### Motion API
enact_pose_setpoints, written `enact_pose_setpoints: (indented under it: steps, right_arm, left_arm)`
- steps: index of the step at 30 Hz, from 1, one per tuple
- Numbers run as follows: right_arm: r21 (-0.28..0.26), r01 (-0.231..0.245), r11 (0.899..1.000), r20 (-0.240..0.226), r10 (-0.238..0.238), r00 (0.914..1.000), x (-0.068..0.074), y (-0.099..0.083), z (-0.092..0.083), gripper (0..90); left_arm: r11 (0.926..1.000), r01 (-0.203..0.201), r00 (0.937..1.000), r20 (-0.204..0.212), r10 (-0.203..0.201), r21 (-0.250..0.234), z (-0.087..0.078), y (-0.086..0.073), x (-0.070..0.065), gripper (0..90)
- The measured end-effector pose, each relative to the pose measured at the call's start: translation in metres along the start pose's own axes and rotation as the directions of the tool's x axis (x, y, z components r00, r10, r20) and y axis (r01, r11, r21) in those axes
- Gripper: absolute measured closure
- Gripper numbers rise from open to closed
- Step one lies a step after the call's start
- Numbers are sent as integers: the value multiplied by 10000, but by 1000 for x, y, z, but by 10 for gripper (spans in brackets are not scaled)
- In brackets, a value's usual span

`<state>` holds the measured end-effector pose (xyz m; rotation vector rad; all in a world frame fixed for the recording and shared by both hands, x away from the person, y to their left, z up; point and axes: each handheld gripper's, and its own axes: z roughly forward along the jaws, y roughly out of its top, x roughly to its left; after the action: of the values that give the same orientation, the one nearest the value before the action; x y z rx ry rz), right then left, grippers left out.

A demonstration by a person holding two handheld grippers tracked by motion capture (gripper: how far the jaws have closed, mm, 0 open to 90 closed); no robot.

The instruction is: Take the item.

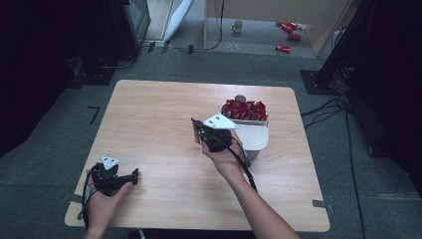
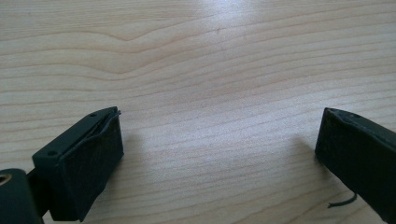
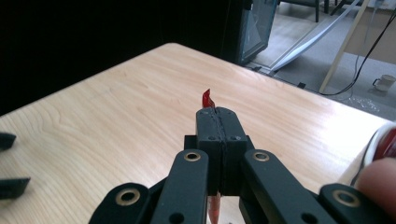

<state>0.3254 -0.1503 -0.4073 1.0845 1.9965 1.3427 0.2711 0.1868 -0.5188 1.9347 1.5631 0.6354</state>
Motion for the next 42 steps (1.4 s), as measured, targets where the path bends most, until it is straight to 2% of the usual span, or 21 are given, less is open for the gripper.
enact_pose_setpoints:
  steps: [5,10,15,20,26,33,42]
  right_arm:
    - [148,143,9998,-27,-143,9999,4,-17,-5,900]
    - [-107,427,9990,-212,-429,9989,9,-32,-19,900]
    - [-99,402,9991,-595,-407,9974,13,-51,-32,900]
    - [522,445,9976,-997,-392,9942,16,-78,-30,896]
    - [1354,582,9891,-1251,-412,9913,14,-103,-19,879]
    - [1902,623,9798,-1323,-373,9905,11,-111,-13,746]
    - [2067,512,9771,-1585,-182,9872,10,-113,-16,514]
  left_arm:
    - [10000,-3,10000,6,3,15,0,0,0,11]
    - [10000,0,10000,7,0,13,0,0,0,11]
    - [10000,13,10000,10,-13,16,0,0,0,11]
    - [10000,-1,10000,9,1,25,0,0,0,11]
    - [10000,9,10000,12,-9,15,0,0,0,11]
    - [10000,6,10000,13,-6,17,0,0,0,11]
    - [10000,5,10000,11,-5,19,0,0,0,11]
